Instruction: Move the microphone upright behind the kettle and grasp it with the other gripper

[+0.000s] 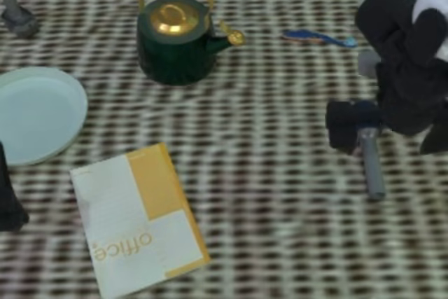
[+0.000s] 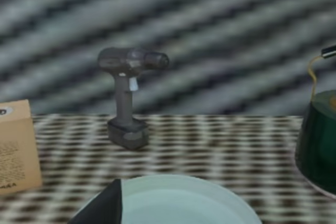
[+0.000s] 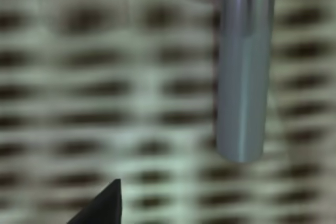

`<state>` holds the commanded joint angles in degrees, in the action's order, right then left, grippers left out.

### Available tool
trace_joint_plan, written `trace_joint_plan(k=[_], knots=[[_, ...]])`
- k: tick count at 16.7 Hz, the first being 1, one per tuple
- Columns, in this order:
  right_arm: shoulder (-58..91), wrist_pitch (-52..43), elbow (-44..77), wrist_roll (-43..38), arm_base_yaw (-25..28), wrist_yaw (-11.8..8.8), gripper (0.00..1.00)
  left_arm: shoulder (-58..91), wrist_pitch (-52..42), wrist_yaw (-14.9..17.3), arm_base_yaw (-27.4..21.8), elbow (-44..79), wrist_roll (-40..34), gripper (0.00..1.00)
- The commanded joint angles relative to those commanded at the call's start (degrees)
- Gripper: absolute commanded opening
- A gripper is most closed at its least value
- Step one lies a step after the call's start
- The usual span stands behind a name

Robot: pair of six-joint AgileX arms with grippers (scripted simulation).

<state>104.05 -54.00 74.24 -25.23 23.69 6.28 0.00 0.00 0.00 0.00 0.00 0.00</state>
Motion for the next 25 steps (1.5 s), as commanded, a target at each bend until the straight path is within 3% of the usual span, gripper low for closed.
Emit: trace_joint_plan(k=[9,17,22,25], knots=[[3.42,-1.05,1.16,-0.54,0.34,0.33,1.00,0.00,0.00,0.00,0.00,0.00,0.00,1.00],[12.86,16.89,-6.81,0.75,-0.96,0.36,1.00,0.00,0.00,0.00,0.00,0.00,0.00,1.00],[13.98,18.58,-7.68,0.88,-1.12,0.36,1.00,0.00,0.00,0.00,0.00,0.00,0.00,1.00],[13.98,18.58,-7.68,0.88,-1.12,0.36,0.77,0.00,0.00,0.00,0.00,0.00,0.00,1.00]])
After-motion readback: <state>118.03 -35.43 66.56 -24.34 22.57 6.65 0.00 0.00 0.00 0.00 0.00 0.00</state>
